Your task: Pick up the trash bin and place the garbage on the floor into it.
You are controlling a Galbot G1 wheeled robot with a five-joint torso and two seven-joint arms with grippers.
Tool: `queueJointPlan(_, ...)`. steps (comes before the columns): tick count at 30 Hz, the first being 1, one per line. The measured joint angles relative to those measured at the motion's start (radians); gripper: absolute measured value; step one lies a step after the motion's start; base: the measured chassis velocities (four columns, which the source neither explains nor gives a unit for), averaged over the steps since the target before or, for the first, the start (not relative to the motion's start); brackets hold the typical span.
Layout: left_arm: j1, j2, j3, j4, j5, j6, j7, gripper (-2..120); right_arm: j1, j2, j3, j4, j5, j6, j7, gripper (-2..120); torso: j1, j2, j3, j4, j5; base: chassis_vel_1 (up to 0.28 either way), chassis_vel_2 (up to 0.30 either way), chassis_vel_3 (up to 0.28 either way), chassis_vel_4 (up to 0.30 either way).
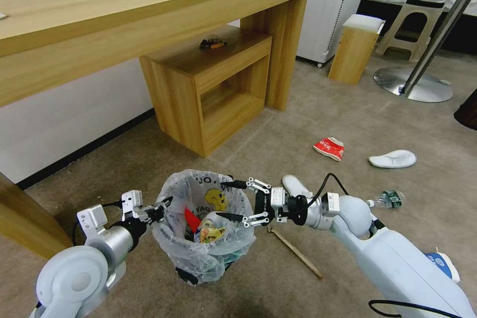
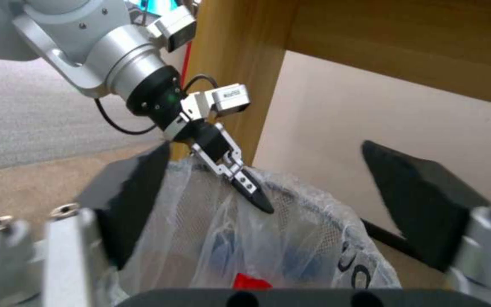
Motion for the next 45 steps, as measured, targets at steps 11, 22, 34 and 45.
queueJointPlan(11, 0.000, 0.003, -0.002, 0.000, 0.001, 0.000, -0.001, 3, -0.015, -0.005, 0.058, 0.030, 0.023, -0.001, 0.113, 100, 0.000, 0.000, 0.000, 0.0001, 0.0000, 0.000, 0.000, 0.000, 0.000)
queueJointPlan(22, -0.004, 0.011, -0.019, 0.021, 0.001, -0.002, 0.000, 3, -0.122, -0.052, 0.205, 0.117, -0.021, -0.128, 0.506, 100, 0.000, 0.000, 0.000, 0.0000, -0.0001, 0.000, 0.000, 0.000, 0.000)
queueJointPlan(34, -0.013, 0.018, -0.029, 0.030, -0.005, -0.003, 0.005, 3, -0.290, -0.130, 0.354, 0.260, 0.005, -0.430, 0.807, 100, 0.000, 0.000, 0.000, 0.0000, 0.0001, 0.000, 0.000, 0.000, 0.000)
queueJointPlan(45, -0.006, 0.022, -0.038, 0.007, -0.008, -0.004, 0.005, 3, -0.397, -0.192, 0.392, 0.316, 0.056, -0.700, 0.863, 100, 0.000, 0.000, 0.000, -0.0001, -0.0001, 0.000, 0.000, 0.000, 0.000)
